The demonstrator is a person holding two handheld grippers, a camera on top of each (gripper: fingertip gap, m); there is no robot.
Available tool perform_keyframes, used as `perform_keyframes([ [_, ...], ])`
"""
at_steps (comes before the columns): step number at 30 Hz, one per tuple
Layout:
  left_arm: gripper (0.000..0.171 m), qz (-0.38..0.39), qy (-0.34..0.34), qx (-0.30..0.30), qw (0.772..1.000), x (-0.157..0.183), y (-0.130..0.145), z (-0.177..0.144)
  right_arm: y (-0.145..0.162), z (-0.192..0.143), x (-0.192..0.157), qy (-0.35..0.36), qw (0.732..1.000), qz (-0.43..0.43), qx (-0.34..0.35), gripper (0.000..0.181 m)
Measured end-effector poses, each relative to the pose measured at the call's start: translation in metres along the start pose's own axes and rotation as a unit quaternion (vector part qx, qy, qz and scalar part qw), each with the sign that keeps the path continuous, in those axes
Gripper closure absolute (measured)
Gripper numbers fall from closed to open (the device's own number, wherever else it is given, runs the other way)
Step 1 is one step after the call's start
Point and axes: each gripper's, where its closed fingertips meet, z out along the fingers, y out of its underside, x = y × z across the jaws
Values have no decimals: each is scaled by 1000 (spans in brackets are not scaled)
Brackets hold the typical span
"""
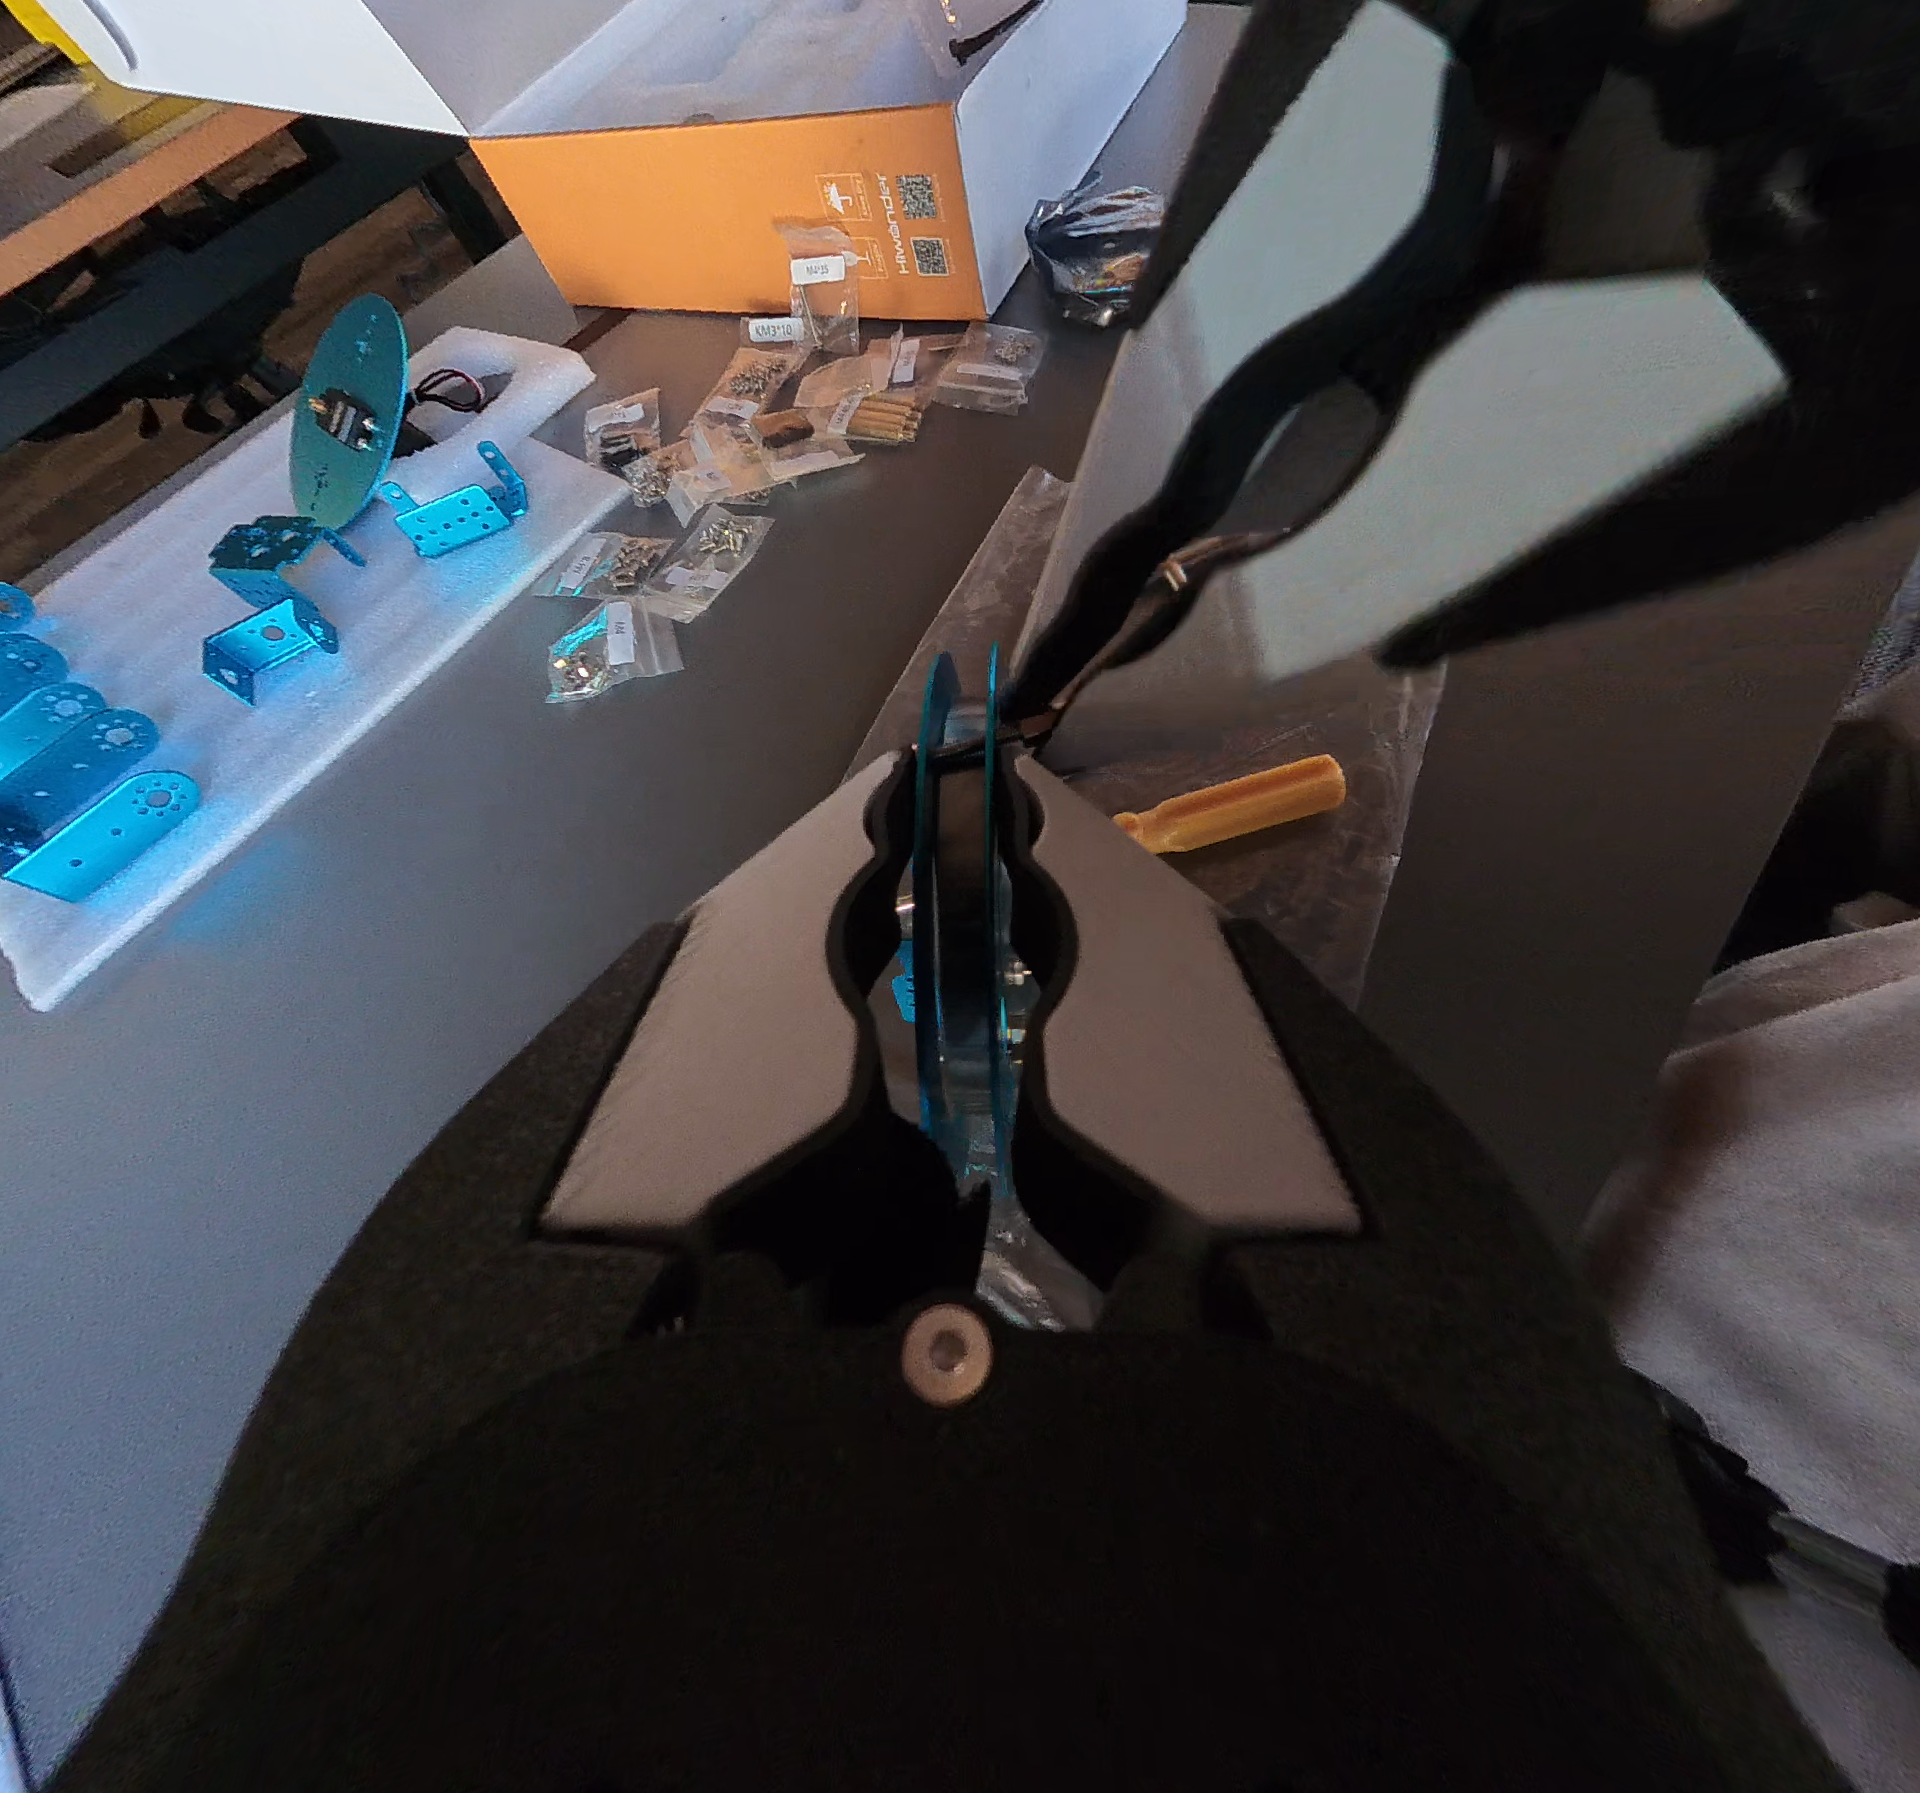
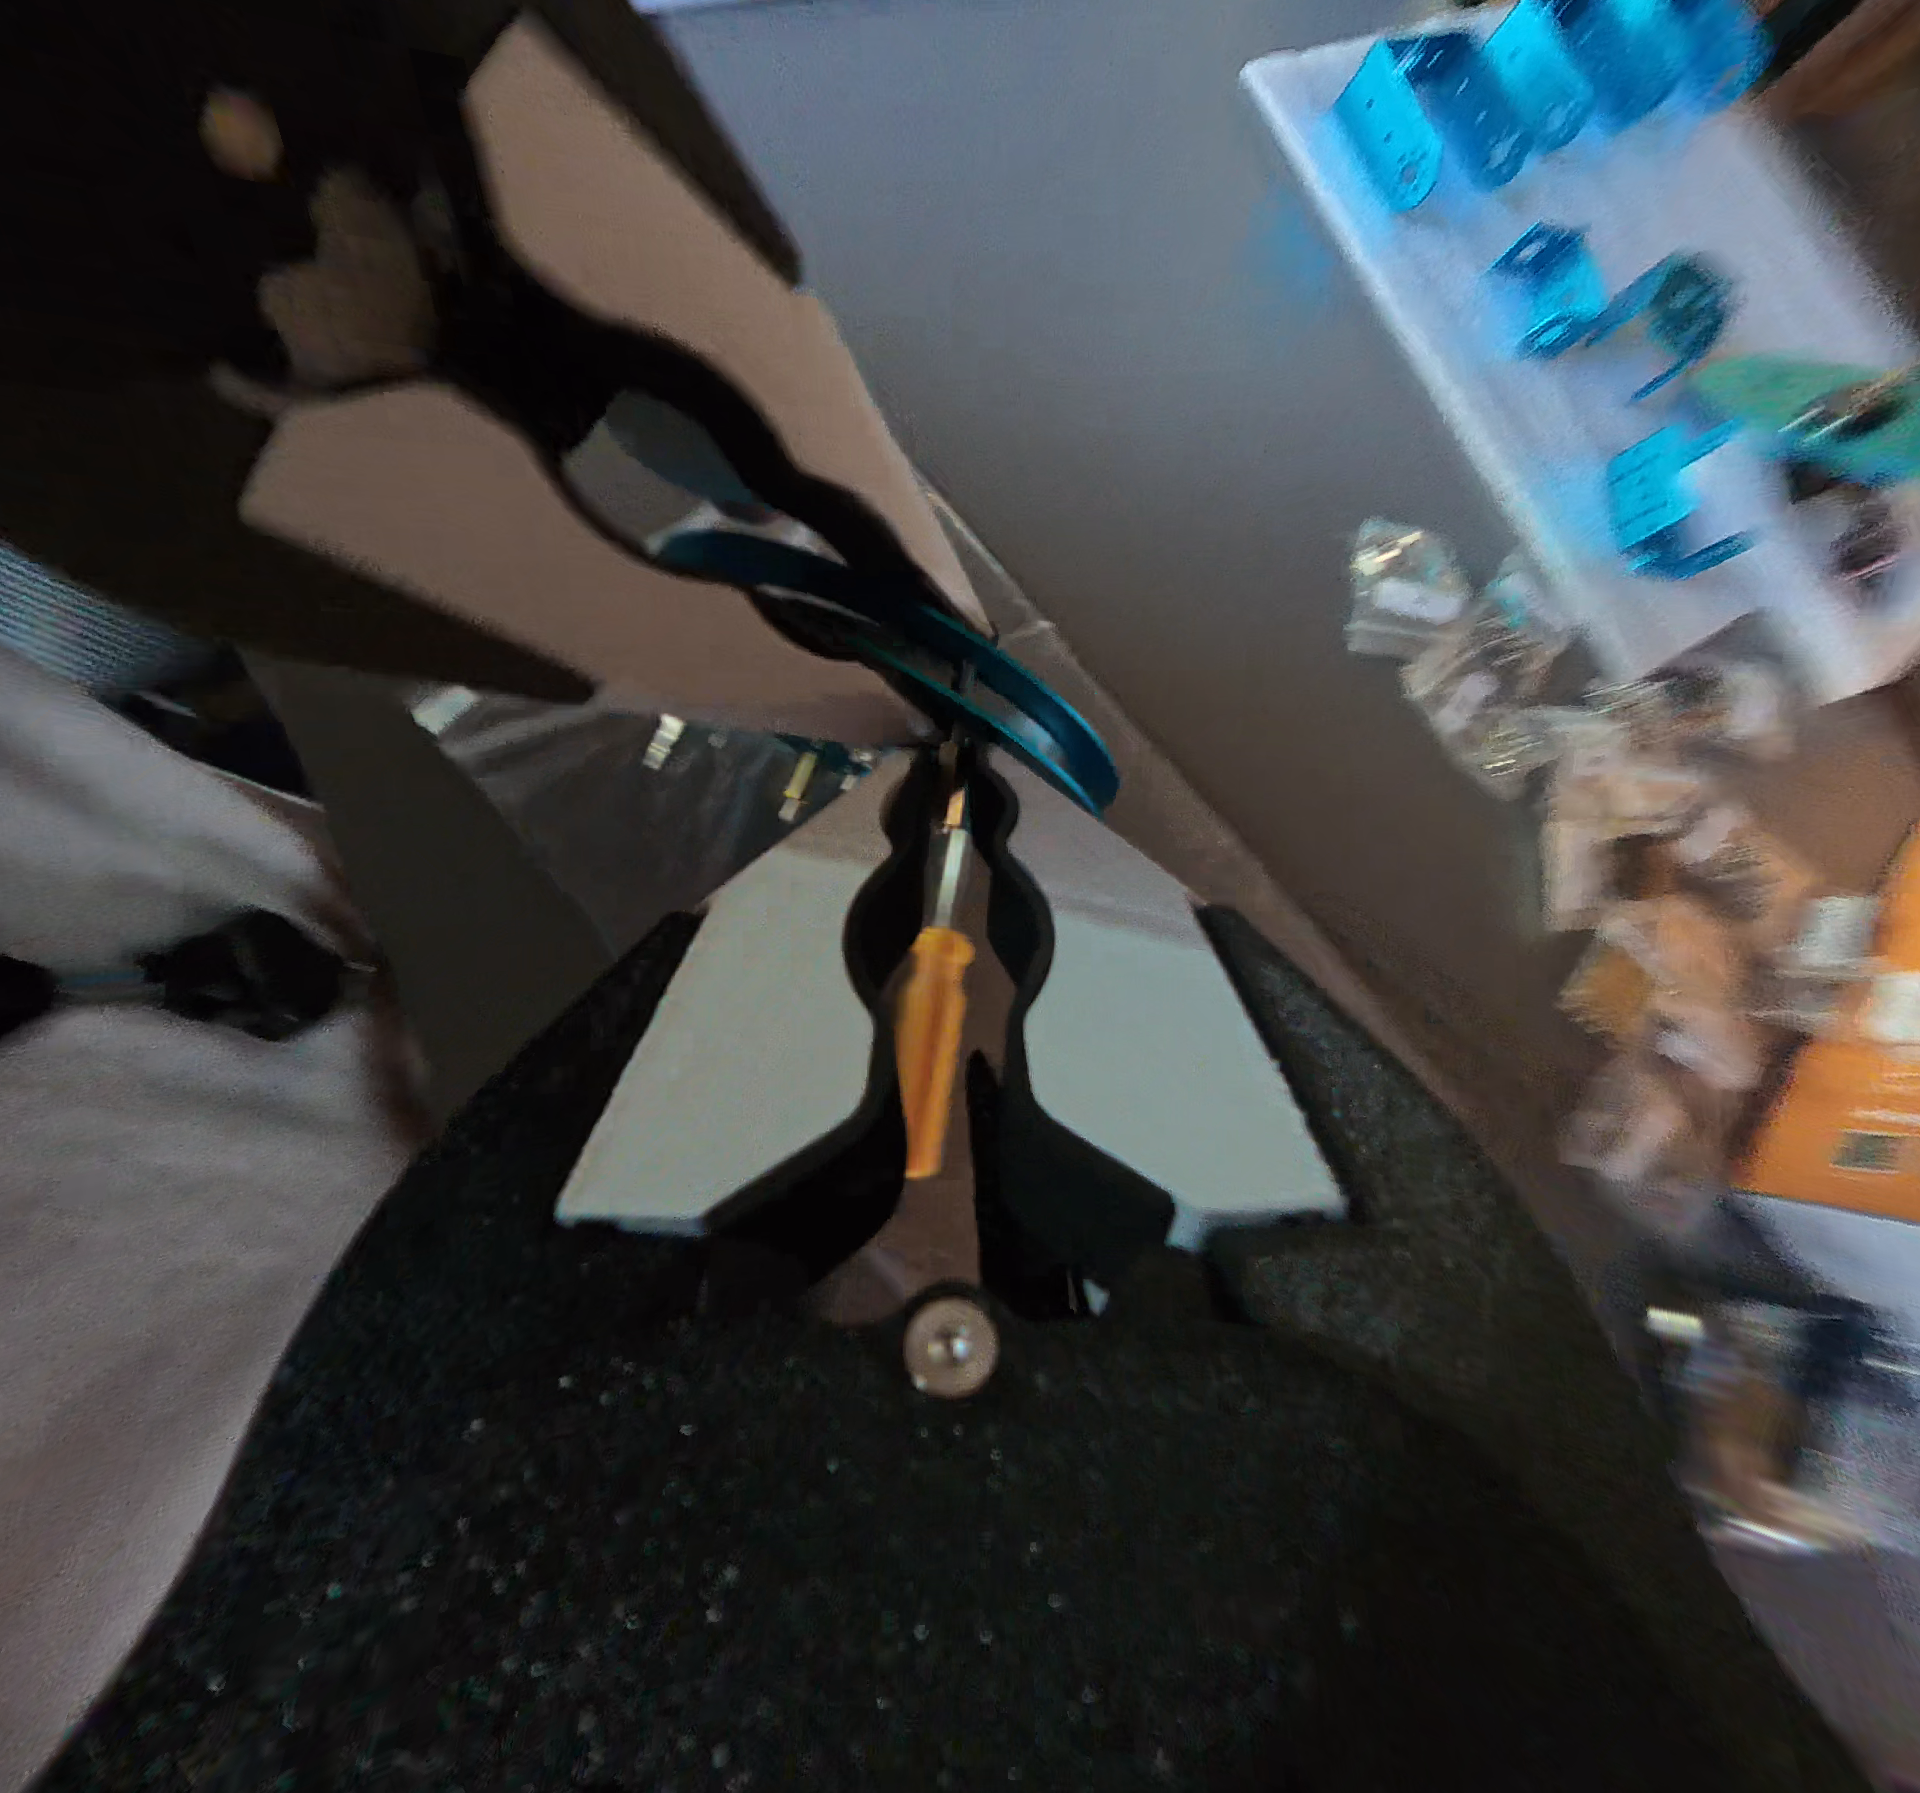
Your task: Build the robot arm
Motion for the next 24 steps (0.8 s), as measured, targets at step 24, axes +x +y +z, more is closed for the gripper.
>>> perform_keyframes([
  [24,159,-5,-1,20,1000,0,1,-4,1,-4,-5,-70,993,93,4,177],
])
